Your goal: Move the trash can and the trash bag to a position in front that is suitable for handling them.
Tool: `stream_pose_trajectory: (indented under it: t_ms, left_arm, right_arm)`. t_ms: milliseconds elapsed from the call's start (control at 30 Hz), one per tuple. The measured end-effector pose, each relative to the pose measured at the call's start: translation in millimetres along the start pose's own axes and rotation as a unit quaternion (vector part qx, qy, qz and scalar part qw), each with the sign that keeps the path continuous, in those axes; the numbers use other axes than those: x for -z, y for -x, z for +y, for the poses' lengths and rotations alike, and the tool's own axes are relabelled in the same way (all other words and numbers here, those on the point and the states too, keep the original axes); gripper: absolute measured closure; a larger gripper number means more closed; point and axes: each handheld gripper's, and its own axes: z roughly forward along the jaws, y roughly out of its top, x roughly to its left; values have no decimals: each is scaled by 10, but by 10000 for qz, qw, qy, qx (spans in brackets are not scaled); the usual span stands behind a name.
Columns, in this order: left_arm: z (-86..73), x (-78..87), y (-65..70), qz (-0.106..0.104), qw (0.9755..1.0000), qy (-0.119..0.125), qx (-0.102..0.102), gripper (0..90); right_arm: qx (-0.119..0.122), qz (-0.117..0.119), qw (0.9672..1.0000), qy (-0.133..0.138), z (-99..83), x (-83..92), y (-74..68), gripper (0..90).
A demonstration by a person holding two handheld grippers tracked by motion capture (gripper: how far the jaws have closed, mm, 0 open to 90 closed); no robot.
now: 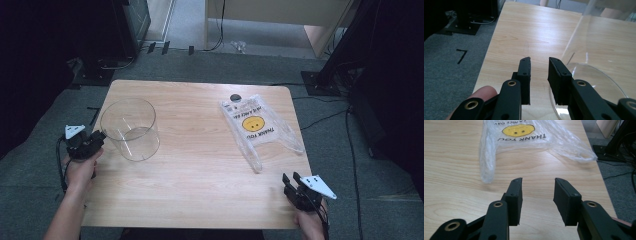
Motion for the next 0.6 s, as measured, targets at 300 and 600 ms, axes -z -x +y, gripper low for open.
stream_pose_trajectory:
  t_ms: [300,600]
  left_arm:
    - [76,-47,181,-196,9998,15,-88,804]
    - [21,-13,386,-423,9987,-39,-295,801]
  right_arm:
    - [84,417,9988,258,174,-30,-278,656]
    - [280,765,9962,309,413,-196,-691,684]
